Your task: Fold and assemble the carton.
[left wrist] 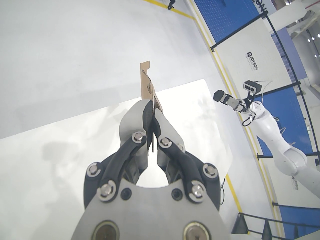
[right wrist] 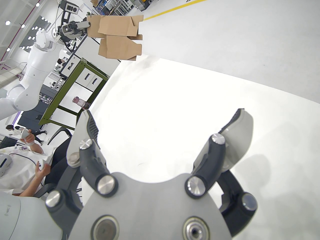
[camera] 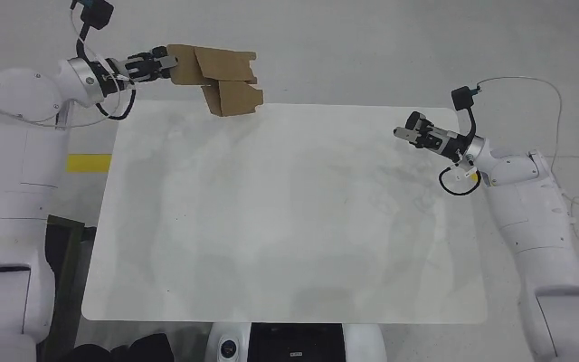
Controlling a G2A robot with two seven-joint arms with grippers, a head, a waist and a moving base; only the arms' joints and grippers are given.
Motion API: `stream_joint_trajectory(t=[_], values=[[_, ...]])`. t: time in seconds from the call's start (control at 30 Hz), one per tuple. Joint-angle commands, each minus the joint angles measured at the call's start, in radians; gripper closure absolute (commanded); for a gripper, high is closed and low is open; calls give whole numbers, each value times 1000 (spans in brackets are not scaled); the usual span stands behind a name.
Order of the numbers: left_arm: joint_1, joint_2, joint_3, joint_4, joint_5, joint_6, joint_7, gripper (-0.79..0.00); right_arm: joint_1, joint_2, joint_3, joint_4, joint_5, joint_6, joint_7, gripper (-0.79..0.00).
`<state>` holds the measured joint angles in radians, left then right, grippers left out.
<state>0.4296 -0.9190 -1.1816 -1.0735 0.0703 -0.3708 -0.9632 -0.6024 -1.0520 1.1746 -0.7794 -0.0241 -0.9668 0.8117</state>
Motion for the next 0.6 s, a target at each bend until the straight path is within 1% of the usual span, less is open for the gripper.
stream_joint_trajectory(t=[0.0, 0.13, 0.3, 0.47, 0.57], values=[[-2, -10, 31, -15, -26, -7, 3, 0, 0, 0, 0, 0, 0, 0, 0, -785], [-8, -33, 92, -41, -91, -26, -4, 0, 0, 0, 0, 0, 0, 0, 0, -785], [-16, -57, 166, -76, -100, -67, -3, 0, 0, 0, 0, 0, 0, 0, 0, -785], [-5, -77, 223, -116, -110, -110, 6, 0, 0, 0, 0, 0, 0, 0, 0, -785], [5, -85, 246, -137, -118, -118, 9, 0, 0, 0, 0, 0, 0, 0, 0, -785]])
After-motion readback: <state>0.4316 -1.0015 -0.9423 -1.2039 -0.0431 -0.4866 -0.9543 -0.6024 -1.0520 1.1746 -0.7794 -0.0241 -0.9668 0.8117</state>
